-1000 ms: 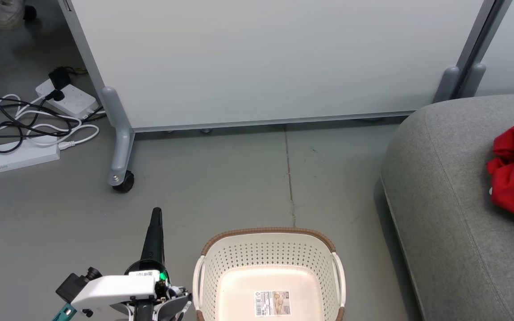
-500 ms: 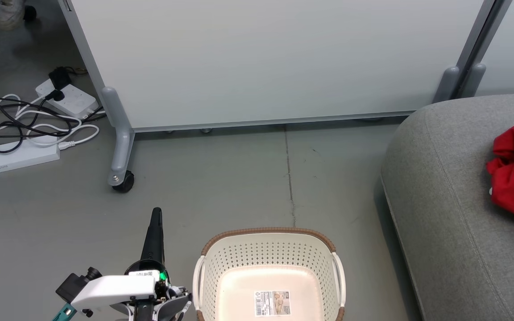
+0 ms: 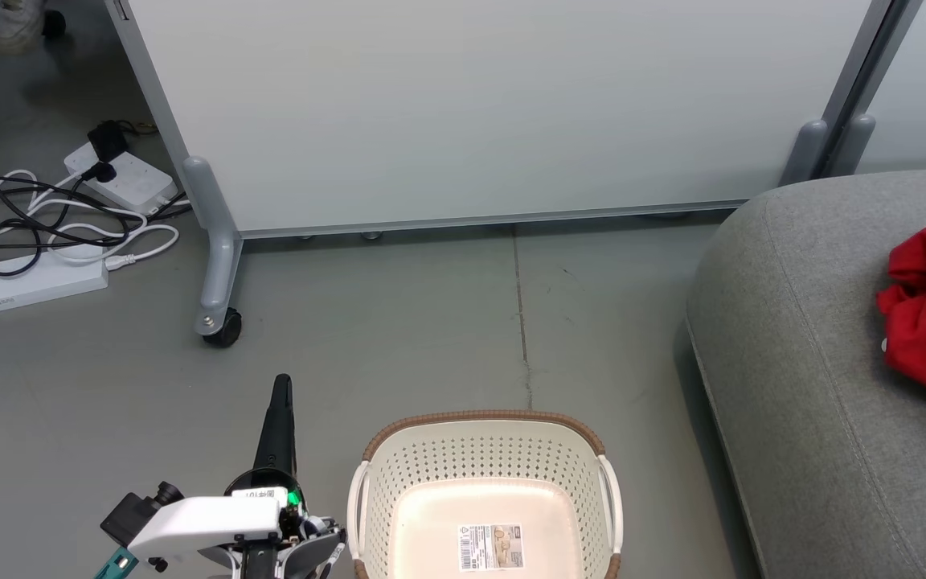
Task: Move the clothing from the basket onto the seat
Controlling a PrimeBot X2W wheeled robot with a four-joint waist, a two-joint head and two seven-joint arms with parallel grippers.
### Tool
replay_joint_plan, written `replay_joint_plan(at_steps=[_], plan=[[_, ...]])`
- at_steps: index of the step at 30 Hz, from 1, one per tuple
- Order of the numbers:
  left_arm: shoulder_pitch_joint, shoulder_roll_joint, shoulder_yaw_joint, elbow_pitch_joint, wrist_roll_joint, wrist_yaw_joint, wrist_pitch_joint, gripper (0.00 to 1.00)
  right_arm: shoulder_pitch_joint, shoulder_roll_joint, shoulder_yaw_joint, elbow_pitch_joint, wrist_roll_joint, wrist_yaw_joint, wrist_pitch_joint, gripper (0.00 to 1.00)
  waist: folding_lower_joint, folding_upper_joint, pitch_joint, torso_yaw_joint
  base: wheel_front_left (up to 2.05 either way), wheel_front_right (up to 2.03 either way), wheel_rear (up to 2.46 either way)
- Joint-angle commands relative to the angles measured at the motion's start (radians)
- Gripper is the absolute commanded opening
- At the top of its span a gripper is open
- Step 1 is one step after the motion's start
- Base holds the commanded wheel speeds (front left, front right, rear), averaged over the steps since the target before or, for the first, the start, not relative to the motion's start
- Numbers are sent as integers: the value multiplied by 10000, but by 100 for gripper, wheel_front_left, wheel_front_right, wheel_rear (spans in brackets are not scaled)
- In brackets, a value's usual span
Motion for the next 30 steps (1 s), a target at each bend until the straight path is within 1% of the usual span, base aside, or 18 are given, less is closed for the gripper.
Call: replay_joint_plan(at_steps=[1,30], plan=[[-154,32,13,-34,20,-44,-28,0,-73,-73,-13,20,66,25,51,0,-1,0,0,0,0,0,0],[-153,31,14,-35,19,-44,-28,0,-70,-75,-9,20,63,24,46,0,-1,0,0,0,0,0,0]])
